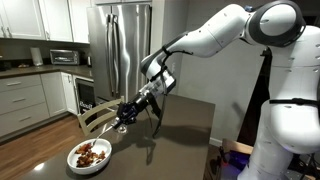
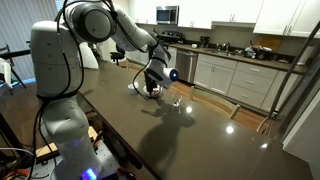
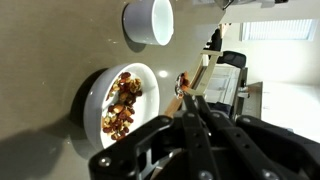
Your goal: Pick up the spoon, scoop some contents from the bowl and put them in the white cup.
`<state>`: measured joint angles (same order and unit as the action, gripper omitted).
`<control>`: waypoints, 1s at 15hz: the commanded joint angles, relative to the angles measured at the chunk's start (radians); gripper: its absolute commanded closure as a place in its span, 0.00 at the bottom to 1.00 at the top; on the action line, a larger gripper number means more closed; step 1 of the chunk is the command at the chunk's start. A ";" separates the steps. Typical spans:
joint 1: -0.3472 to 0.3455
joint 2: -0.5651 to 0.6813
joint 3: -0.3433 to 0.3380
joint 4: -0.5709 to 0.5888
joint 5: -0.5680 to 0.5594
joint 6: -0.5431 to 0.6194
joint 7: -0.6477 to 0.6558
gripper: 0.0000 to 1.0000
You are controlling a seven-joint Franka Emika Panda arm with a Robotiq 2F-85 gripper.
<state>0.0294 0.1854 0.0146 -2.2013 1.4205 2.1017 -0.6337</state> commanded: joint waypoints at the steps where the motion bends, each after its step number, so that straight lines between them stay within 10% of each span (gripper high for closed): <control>1: 0.000 -0.039 0.008 -0.036 0.025 -0.033 -0.033 0.96; 15: 0.047 -0.038 0.058 -0.055 0.019 -0.031 -0.034 0.96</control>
<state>0.0753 0.1760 0.0708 -2.2219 1.4205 2.0876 -0.6389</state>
